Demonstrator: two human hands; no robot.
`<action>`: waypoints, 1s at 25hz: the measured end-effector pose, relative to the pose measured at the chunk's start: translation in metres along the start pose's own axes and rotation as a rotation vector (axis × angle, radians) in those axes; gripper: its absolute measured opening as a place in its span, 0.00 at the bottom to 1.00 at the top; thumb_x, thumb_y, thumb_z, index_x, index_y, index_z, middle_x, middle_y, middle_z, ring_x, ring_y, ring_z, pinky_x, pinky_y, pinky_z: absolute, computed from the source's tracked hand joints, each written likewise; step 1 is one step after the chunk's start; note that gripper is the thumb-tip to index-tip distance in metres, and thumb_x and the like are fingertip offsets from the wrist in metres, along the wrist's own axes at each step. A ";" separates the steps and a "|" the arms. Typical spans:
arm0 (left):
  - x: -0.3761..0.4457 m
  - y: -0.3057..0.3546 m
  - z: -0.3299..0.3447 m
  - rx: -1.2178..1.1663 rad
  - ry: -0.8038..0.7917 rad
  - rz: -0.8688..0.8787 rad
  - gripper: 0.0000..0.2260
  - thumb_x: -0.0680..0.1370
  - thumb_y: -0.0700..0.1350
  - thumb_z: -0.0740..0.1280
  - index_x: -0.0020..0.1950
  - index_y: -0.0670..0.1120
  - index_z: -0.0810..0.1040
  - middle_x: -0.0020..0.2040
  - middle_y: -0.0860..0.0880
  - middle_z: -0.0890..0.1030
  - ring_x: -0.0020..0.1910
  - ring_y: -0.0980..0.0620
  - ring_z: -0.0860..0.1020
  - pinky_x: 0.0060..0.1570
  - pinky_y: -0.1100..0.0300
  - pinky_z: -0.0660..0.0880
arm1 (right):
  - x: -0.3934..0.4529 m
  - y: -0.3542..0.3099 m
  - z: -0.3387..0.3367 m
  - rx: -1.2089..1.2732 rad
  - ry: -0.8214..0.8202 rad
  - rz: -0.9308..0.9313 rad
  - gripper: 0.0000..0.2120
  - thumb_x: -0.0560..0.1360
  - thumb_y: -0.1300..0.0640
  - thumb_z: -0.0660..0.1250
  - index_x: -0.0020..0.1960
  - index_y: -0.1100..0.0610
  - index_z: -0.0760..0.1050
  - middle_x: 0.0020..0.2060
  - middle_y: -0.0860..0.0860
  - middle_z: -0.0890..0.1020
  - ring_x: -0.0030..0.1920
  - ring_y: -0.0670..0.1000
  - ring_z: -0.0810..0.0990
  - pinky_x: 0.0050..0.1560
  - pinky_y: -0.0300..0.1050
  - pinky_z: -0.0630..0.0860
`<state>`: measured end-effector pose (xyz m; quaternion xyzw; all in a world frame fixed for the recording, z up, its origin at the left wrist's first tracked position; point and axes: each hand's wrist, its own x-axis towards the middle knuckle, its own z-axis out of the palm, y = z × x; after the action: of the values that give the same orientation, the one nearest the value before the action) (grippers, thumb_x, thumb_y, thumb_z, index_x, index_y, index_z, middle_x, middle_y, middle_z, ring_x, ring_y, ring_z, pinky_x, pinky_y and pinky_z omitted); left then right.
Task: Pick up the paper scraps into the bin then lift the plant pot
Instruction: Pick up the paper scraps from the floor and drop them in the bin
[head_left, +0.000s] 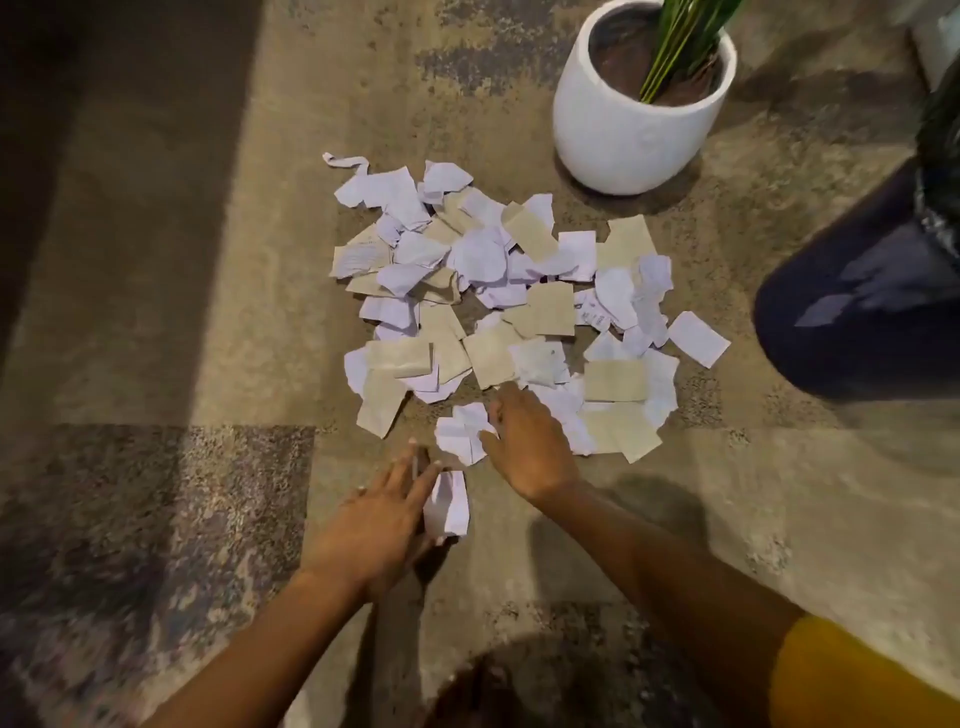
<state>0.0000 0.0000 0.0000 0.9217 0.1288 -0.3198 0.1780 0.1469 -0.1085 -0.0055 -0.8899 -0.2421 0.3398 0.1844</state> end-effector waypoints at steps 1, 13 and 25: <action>0.005 0.000 0.007 0.016 0.013 0.004 0.32 0.77 0.61 0.58 0.76 0.52 0.49 0.78 0.46 0.48 0.71 0.43 0.65 0.63 0.50 0.70 | 0.007 0.001 0.007 0.001 0.021 0.009 0.19 0.76 0.52 0.66 0.62 0.58 0.66 0.59 0.58 0.74 0.59 0.59 0.75 0.51 0.47 0.71; 0.041 -0.011 0.046 0.037 0.259 0.150 0.22 0.67 0.57 0.65 0.56 0.52 0.62 0.62 0.49 0.69 0.47 0.47 0.78 0.30 0.61 0.71 | 0.053 0.005 0.046 -0.097 0.046 -0.278 0.28 0.71 0.56 0.72 0.65 0.50 0.61 0.62 0.53 0.68 0.58 0.56 0.76 0.47 0.46 0.71; 0.034 0.009 -0.003 -0.023 0.406 0.134 0.13 0.78 0.50 0.61 0.62 0.52 0.75 0.55 0.54 0.76 0.45 0.57 0.78 0.46 0.62 0.74 | 0.053 0.023 -0.006 0.410 0.104 -0.097 0.18 0.69 0.65 0.73 0.56 0.55 0.75 0.53 0.56 0.81 0.52 0.55 0.80 0.40 0.38 0.70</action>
<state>0.0309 -0.0027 -0.0173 0.9716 0.1041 -0.1136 0.1799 0.1923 -0.0985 -0.0396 -0.8374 -0.2004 0.3263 0.3901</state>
